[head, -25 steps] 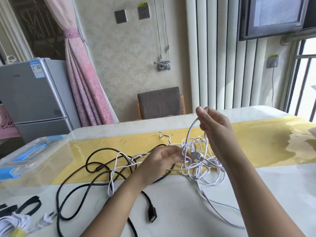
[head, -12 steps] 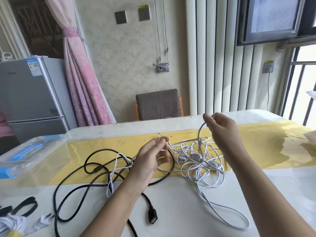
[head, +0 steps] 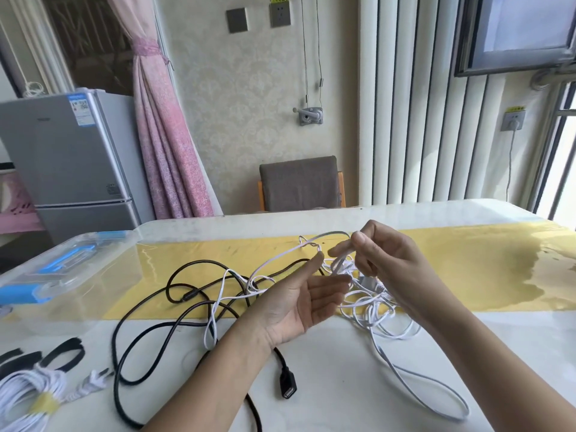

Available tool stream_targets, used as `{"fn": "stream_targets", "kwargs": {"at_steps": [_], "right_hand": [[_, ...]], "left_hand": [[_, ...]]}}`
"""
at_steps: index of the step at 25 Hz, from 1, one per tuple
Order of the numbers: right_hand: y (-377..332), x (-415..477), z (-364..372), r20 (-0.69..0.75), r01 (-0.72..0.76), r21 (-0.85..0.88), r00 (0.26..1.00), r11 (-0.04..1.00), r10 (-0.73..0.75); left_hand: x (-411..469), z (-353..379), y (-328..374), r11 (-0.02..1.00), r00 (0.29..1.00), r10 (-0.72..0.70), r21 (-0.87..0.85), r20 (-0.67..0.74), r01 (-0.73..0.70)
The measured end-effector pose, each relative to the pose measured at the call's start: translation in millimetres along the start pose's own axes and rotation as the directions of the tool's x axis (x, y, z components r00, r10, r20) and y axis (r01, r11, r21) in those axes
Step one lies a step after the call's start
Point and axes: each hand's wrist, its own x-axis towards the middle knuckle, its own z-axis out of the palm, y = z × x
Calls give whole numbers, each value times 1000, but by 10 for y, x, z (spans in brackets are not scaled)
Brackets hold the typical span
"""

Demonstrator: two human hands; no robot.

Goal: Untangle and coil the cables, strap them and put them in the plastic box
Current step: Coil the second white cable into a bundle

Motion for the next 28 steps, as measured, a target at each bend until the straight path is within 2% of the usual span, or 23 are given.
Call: {"fn": "stream_targets", "kwargs": {"at_steps": [2,4,7,9,11,13,15,17,19,20,22,23,25,26,27,28], "right_hand": [[-12,-14,3,-25,16,-24,1000,1000,-16],[11,-24,-17,-76,14,-108,997,994,-22],[72,-41,18,-101,-14,-381,995,925,-26],[115,-47,34,-142,-32,-518,989,855,-49],[151,-41,3,-209,-66,-588,975,806,-73],[193,-17,-71,-292,-108,-653,949,749,-117],[192,14,-186,-385,-145,-688,903,711,-189],[191,38,-348,-473,-186,-697,845,693,-249],[204,49,-525,-504,-244,-750,813,615,-292],[210,42,-582,-482,-259,-793,820,551,-308],[191,16,-591,-320,-169,-866,911,471,-260],[178,7,-551,-204,-75,-858,958,508,-202],[75,-20,-361,-9,-26,-664,1000,747,26],[43,-27,-272,114,-60,-517,984,854,138],[14,-30,-215,216,-134,-393,948,910,233],[-21,-38,-208,306,-205,-341,899,917,315]], "left_hand": [[13,8,4,980,994,103,-171,-26,-106],[31,-12,19,935,973,213,-272,-85,-228],[64,-68,55,862,931,325,-353,-164,-363],[102,-113,46,843,880,407,-271,-246,-466],[124,-153,37,827,808,495,-111,-320,-550],[110,-181,61,812,755,552,25,-354,-583],[63,-200,128,812,763,546,-8,-345,-584],[-10,-199,215,823,826,497,-156,-267,-546],[-64,-197,256,859,870,467,-148,-160,-489],[-83,-194,247,884,884,456,-64,-108,-463],[-89,-159,191,894,903,430,148,-12,-424],[-85,-140,154,882,909,416,227,32,-412],[-63,-109,94,856,913,394,318,109,-408],[-52,-101,77,846,911,391,339,129,-411],[-51,-109,71,841,911,390,350,133,-412],[-50,-121,78,838,911,393,358,126,-412]]}}
